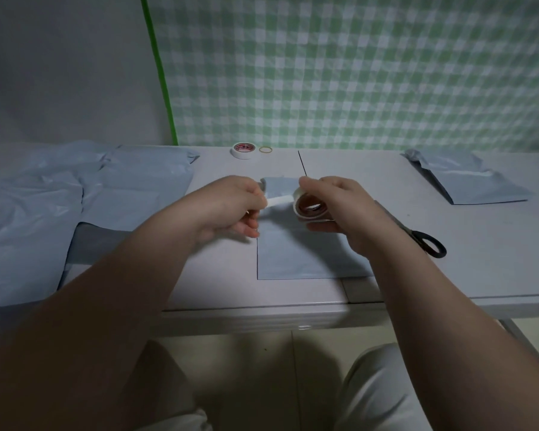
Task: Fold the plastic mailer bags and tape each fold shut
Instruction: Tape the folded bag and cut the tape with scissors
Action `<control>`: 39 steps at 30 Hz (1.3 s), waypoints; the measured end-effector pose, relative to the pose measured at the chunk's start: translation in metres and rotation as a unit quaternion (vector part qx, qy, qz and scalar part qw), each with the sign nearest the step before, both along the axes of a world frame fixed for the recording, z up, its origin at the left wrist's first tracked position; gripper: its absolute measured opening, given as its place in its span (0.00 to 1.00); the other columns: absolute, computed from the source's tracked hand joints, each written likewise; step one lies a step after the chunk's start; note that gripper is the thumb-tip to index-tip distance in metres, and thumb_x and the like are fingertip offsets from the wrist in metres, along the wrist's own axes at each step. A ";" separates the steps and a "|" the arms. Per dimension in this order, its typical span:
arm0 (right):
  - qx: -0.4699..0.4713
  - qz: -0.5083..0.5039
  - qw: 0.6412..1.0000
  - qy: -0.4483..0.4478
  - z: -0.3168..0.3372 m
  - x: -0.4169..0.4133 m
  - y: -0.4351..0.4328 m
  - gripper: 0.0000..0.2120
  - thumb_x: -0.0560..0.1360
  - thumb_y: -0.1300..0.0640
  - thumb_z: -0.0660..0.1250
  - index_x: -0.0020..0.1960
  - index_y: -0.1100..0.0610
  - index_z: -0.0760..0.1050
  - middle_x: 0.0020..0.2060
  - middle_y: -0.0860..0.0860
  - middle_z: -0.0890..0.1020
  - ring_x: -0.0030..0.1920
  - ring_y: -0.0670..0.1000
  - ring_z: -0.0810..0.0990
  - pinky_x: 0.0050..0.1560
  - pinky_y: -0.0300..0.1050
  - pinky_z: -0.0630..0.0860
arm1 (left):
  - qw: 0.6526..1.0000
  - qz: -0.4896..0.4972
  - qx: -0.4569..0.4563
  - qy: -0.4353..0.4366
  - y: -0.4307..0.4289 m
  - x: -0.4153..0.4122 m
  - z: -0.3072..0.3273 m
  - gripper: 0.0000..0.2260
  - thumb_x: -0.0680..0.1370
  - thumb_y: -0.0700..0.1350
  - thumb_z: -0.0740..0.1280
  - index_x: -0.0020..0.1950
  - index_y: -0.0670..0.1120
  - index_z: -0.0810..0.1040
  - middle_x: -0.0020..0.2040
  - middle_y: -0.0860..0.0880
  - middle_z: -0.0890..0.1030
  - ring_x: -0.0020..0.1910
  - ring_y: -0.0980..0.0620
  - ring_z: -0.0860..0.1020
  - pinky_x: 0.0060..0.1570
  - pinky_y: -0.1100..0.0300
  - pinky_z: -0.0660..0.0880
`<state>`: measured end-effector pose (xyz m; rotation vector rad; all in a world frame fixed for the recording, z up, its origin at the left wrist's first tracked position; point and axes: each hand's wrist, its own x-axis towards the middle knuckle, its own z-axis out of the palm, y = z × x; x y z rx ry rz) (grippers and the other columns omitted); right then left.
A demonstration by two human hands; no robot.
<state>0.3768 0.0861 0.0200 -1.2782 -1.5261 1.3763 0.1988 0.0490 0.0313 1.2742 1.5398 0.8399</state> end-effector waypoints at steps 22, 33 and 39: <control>0.093 -0.024 0.989 -0.112 -0.032 -0.019 0.009 0.10 0.67 0.54 0.72 0.38 0.53 0.70 0.33 0.50 0.76 0.34 0.50 0.72 0.39 0.44 0.69 | 0.985 -0.040 -0.032 0.164 0.023 -0.006 -0.021 0.06 0.74 0.36 0.66 0.36 0.41 0.77 0.30 0.45 0.77 0.28 0.51 0.74 0.34 0.62 0.74; 0.114 0.009 0.975 -0.192 -0.022 -0.022 0.007 0.10 0.69 0.52 0.72 0.40 0.56 0.72 0.33 0.48 0.75 0.34 0.47 0.72 0.36 0.42 0.68 | 0.969 -0.076 -0.024 0.233 0.024 -0.006 -0.017 0.06 0.75 0.38 0.65 0.37 0.42 0.77 0.30 0.46 0.76 0.25 0.54 0.71 0.25 0.69 0.70; 0.120 0.022 0.966 -0.227 -0.019 -0.024 0.008 0.11 0.69 0.52 0.72 0.41 0.57 0.72 0.32 0.48 0.74 0.32 0.46 0.71 0.30 0.39 0.65 | 0.962 -0.085 -0.024 0.258 0.027 -0.004 -0.017 0.06 0.74 0.38 0.65 0.37 0.41 0.77 0.32 0.44 0.78 0.27 0.53 0.73 0.24 0.69 0.71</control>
